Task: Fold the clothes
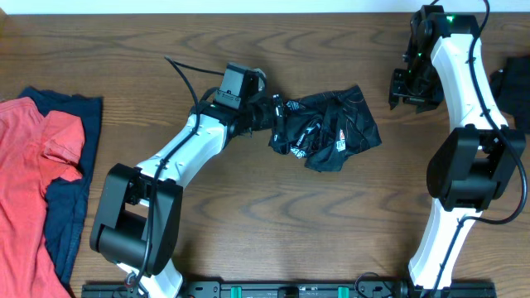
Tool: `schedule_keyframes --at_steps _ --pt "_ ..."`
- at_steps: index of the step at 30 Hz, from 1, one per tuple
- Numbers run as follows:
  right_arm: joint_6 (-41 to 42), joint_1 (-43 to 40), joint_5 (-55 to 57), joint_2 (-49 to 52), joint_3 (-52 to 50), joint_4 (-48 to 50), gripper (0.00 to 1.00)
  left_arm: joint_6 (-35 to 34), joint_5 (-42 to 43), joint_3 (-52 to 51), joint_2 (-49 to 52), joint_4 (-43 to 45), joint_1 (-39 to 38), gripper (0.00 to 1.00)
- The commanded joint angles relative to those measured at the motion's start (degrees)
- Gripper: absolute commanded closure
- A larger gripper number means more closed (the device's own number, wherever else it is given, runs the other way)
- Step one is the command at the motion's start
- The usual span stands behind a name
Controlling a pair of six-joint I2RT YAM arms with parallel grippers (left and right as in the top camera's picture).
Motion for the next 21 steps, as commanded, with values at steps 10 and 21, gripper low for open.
schedule_keyframes --at_steps 10,21 --pt "0.61 -0.2 -0.28 -1.16 -0.2 -0.79 0.44 1.31 25.0 1.05 -1.07 0.9 -0.39 0.11" --pt "0.61 -0.2 -1.29 -1.16 -0.2 -0.85 0.45 -1.7 17.05 1.07 0.61 3.67 -8.66 0.11"
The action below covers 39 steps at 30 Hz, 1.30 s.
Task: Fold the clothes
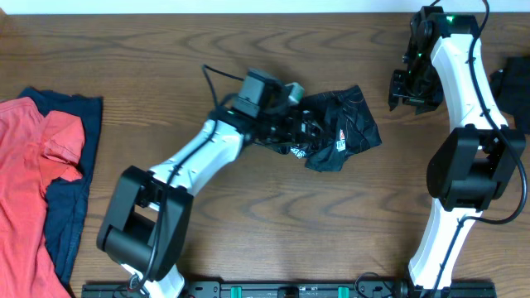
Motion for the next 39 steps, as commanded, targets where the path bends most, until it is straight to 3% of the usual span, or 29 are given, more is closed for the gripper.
schedule_keyframes --at_steps 1,6,17,18,20,22,31,34,39 --pt "0.61 -0.2 -0.63 -1.16 -0.13 -0.42 0.46 -1.9 -4.02 1.07 0.92 1.99 -2.69 0.11" --pt "0.59 -0.2 -0.63 -1.16 -0.13 -1.2 0.48 -5.55 -9.35 1.07 3.45 3.56 -3.67 0.11" --pt "0.57 -0.2 -0.63 -1.16 -0.13 -2.34 0.49 -9.55 -9.9 1.09 12.2 11.13 -3.63 0.12" --pt "0.57 -0.2 -0.61 -1.16 -0.13 -2.45 0.5 -9.6 -9.9 1.07 12.22 11.78 -3.63 0.18" --pt "0.28 -0.2 -0.61 -1.16 -0.13 -2.84 0.5 -10.14 -9.73 1.51 12.2 13.31 -3.63 0.6" --pt "-0.11 -0.2 -0.63 -1.16 -0.13 -3.15 0.51 -10.86 -9.01 2.58 12.2 13.29 -3.56 0.94" --pt "-0.26 -0.2 -0.61 -1.16 -0.13 -3.45 0.52 -5.95 -11.17 5.95 7.19 12.5 -1.18 0.94" --pt "-0.26 -0.2 -0.61 -1.16 -0.13 -3.43 0.53 -5.07 -16.83 5.95 2.71 8.26 3.1 0.94" --pt "-0.26 -0.2 -0.63 -1.16 -0.13 -3.41 0.53 -4.07 -18.03 5.95 -1.38 2.21 11.32 0.94"
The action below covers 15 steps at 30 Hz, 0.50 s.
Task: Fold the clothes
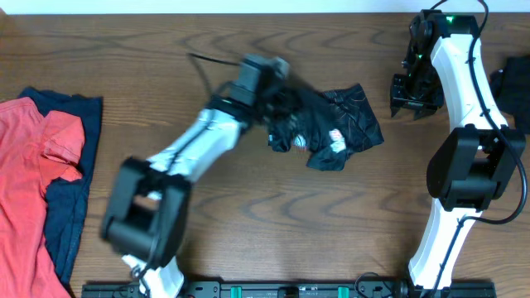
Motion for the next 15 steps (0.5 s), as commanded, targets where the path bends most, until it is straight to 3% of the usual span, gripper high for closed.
schedule_keyframes --at_steps 1,8,15 --pt "-0.22 -0.2 -0.09 -1.16 -0.04 -0.02 0.53 1.86 -3.19 1.31 -3.3 -3.06 6.19 0.94" --pt "-0.22 -0.2 -0.09 -1.16 -0.04 -0.02 0.53 1.9 -3.17 1.31 -3.61 -10.51 13.81 0.94" --pt "-0.2 -0.2 -0.09 -1.16 -0.04 -0.02 0.53 4.28 -3.17 1.29 -3.61 -14.25 13.27 0.9"
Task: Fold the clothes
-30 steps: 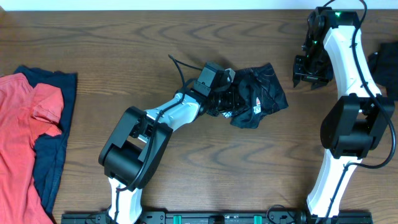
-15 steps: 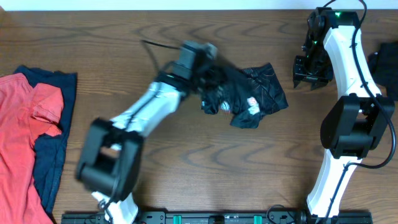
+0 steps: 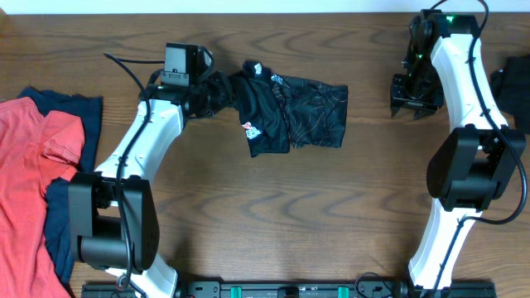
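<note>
A black garment with white print lies partly spread at the table's upper middle, one flap hanging toward the front at its left. My left gripper is at the garment's left edge and is shut on its cloth. My right gripper hovers at the upper right, well clear of the garment, fingers pointing down and apart with nothing between them.
A red shirt lies over a navy garment at the table's left edge. A dark object sits at the right edge, partly cut off. The brown wooden table shows in front of the garment.
My left gripper has moved left, pulling the black garment with it. The garment now lies stretched out wider and further left. The right arm has not moved.
At first my left gripper was at the left edge of the crumpled black garment. Then it was reaching further over the garment, then holding it near its upper left. Now it is pulled back left and the garment is more spread out.
</note>
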Tool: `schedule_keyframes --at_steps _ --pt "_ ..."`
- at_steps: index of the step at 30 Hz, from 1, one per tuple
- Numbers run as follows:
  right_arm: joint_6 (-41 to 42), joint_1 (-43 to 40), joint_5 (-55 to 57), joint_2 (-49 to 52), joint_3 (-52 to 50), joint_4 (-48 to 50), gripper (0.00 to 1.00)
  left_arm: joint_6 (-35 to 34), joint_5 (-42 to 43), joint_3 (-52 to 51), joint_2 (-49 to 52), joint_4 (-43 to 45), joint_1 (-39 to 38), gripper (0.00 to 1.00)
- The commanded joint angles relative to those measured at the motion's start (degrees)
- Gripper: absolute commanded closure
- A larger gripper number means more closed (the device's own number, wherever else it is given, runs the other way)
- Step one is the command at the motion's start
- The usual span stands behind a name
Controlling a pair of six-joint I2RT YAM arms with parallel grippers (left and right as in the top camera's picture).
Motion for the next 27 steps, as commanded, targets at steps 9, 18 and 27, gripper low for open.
schedule_keyframes --at_steps 9,18,27 --pt "-0.24 -0.17 -0.26 -1.16 -0.02 -0.17 0.51 1.86 -0.24 0.9 -0.31 -1.18 -3.96 0.39" --pt "-0.66 -0.13 -1.53 -1.16 -0.02 0.17 0.51 3.91 -0.31 0.9 -0.24 -1.27 -10.95 0.4" --pt "-1.16 -0.13 -1.53 -1.16 -0.02 0.07 0.52 3.87 -7.19 -0.22 3.02 -2.05 -13.84 0.3"
